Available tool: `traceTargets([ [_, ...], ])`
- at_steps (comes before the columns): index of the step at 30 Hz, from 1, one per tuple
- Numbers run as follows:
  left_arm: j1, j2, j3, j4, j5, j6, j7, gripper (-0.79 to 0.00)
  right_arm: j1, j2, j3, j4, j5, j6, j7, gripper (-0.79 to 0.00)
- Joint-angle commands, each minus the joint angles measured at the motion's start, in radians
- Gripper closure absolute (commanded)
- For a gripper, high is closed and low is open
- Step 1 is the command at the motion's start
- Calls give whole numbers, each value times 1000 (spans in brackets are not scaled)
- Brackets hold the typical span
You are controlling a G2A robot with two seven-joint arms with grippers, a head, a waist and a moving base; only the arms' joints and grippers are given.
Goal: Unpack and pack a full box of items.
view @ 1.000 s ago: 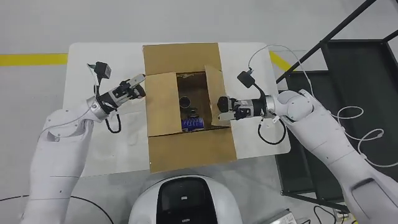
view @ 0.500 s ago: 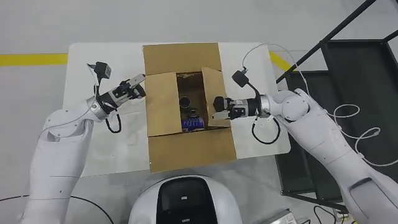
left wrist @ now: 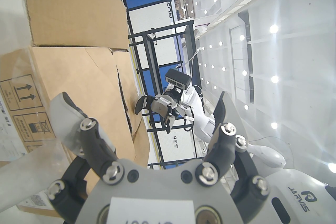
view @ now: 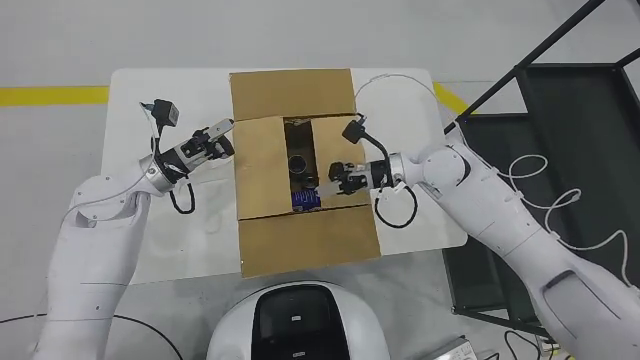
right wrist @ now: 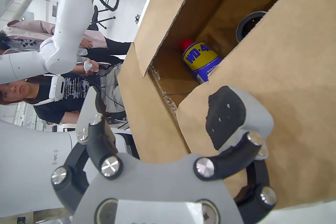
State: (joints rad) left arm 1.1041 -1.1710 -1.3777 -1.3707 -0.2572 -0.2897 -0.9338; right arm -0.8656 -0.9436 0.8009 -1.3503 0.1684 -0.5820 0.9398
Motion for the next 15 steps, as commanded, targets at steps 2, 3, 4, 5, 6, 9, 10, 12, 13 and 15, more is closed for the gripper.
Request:
traceTargets([
  [2, 0, 0, 0, 0, 0, 0, 0, -785, -54, 22, 57, -40, 91, -59, 53, -785],
  [3, 0, 0, 0, 0, 0, 0, 0, -785, -72, 33, 83, -49, 105, -67, 75, -785],
  [4, 1, 0, 0, -1, 1, 1, 5, -785, -94, 45, 111, -60, 113, -70, 93, -785],
  [5, 3, 0, 3, -7, 7, 8, 20, -785, -121, 56, 140, -74, 125, -71, 106, -785],
  [6, -1, 0, 5, -8, 16, 16, 28, -785, -150, 68, 170, -87, 135, -70, 120, -785],
  [9, -41, -1, 17, 20, 26, 34, 34, -785, -250, 103, 264, -117, 150, -50, 139, -785],
  [10, -63, -2, 24, 39, 35, 35, 36, -785, -285, 113, 294, -127, 155, -44, 140, -785],
  [12, -111, -5, 42, 87, 45, 32, 37, -785, -355, 129, 346, -140, 175, -41, 134, -785],
  [13, -138, -7, 53, 112, 58, 27, 38, -785, -387, 135, 369, -146, 185, -43, 133, -785],
  [15, -190, -13, 75, 174, 60, 19, 40, -785, -444, 147, 410, -152, 189, -44, 127, -785],
])
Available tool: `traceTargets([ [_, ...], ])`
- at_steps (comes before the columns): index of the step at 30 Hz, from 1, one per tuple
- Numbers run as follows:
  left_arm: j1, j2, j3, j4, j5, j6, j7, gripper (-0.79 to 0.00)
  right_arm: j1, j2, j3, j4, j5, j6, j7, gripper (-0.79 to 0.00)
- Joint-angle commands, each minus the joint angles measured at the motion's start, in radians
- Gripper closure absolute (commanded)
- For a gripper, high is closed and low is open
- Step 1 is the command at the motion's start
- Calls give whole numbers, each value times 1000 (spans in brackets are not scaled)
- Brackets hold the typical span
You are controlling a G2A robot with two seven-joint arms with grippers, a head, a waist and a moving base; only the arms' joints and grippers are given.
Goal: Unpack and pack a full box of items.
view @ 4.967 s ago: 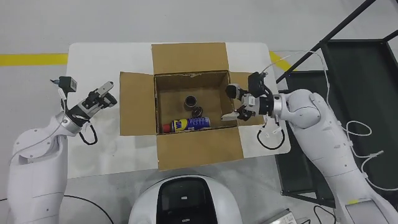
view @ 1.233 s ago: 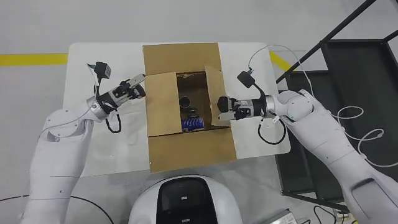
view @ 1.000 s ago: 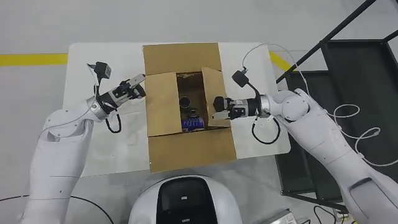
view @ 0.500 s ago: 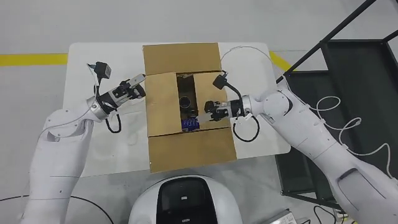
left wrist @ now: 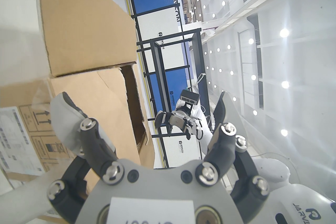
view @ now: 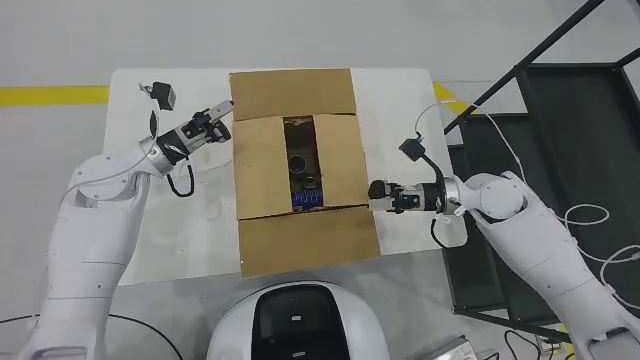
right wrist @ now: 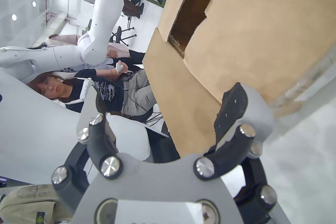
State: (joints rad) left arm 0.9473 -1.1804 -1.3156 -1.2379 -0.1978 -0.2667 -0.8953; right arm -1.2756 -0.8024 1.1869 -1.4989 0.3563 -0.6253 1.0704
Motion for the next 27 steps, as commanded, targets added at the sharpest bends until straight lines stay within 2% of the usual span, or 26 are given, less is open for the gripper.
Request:
traceTargets([
  [1, -61, -6, 24, 73, 7, -9, 7, -785, -59, 10, 42, -6, 0, 1, -10, -785],
  [6, -174, -25, 79, 239, 5, -41, 28, -785, -148, 23, 87, -30, -69, 66, -57, -785],
  [12, -271, -51, 135, 417, -10, -62, 64, -785, -156, 19, 58, -55, -91, 113, -40, -785],
  [24, -269, -51, 136, 415, -7, -60, 68, -785, -158, 18, 56, -56, -90, 116, -43, -785],
  [27, -256, -48, 144, 384, 60, -34, 125, -785, -166, 15, 43, -64, -80, 132, -45, -785],
])
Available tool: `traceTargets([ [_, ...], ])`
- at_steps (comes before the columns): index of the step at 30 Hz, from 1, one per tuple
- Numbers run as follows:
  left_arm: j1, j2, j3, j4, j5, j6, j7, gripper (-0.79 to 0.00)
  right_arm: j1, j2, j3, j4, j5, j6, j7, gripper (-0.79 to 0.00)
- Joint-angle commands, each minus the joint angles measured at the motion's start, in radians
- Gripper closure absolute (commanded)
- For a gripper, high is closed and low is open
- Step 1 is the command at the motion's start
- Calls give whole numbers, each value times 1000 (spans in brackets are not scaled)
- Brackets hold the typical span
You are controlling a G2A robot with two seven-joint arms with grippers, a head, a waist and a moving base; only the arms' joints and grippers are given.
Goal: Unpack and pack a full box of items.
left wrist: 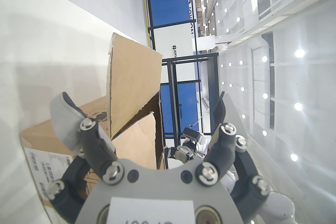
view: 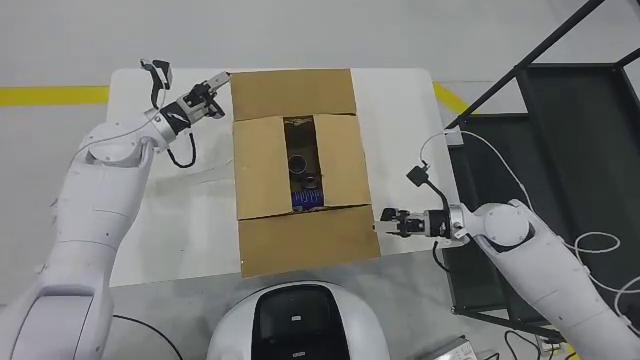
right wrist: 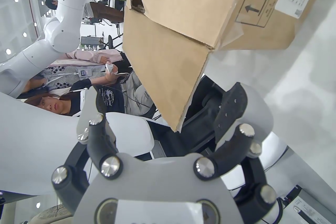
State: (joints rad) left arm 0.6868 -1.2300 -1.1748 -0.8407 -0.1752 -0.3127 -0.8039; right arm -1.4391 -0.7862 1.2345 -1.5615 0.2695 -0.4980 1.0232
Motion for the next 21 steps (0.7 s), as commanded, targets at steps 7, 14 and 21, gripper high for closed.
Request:
traceTargets([
  [7, -18, -8, 18, 58, 64, -5, 112, -785, -4, -8, -37, 28, 89, 15, 84, -785],
  [14, -85, -46, 60, 207, -26, -79, 87, -785, 50, -28, -106, 78, 267, -26, 239, -785],
  [21, -159, -94, 116, 330, -71, -129, 66, -785, 136, -48, -156, 71, 442, 12, 311, -785],
])
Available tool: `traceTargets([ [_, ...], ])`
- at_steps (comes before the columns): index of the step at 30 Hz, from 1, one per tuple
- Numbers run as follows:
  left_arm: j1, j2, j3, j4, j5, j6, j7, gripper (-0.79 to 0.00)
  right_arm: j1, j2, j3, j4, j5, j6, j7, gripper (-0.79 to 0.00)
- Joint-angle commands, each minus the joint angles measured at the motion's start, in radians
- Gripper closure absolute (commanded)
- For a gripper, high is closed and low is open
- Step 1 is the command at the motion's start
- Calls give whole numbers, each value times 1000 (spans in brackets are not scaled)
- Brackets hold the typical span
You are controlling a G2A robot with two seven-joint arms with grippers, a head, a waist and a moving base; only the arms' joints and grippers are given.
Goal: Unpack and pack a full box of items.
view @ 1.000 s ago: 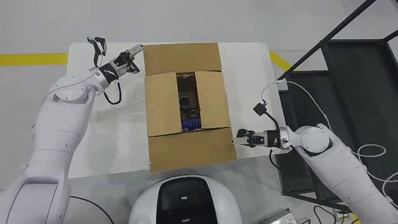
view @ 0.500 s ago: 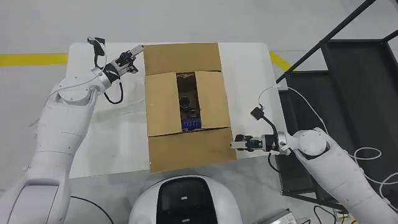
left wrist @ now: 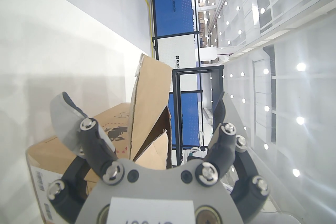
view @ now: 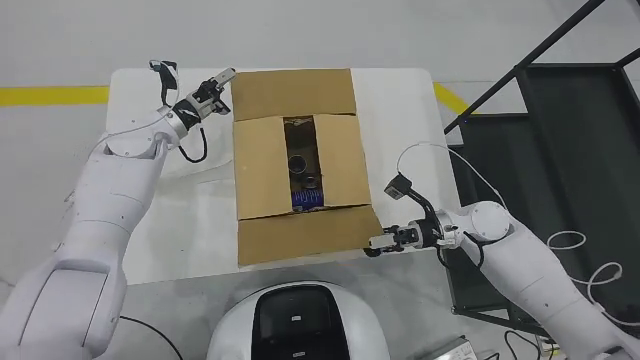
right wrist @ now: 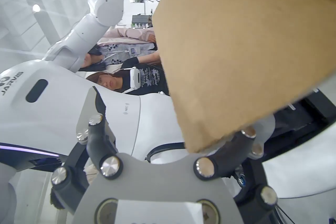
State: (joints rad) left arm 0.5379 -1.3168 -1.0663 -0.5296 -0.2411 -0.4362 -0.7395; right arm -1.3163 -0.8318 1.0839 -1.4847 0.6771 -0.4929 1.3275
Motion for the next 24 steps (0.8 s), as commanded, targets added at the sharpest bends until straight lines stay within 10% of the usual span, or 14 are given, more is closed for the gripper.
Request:
traceTargets([
  [1, -17, -13, 11, 33, -17, -12, -4, -785, 24, -5, -9, -10, 57, 13, 13, -785],
  [24, -117, -97, 67, 196, -2, -85, 104, -785, 200, -66, -76, 93, 78, -35, -35, -785],
])
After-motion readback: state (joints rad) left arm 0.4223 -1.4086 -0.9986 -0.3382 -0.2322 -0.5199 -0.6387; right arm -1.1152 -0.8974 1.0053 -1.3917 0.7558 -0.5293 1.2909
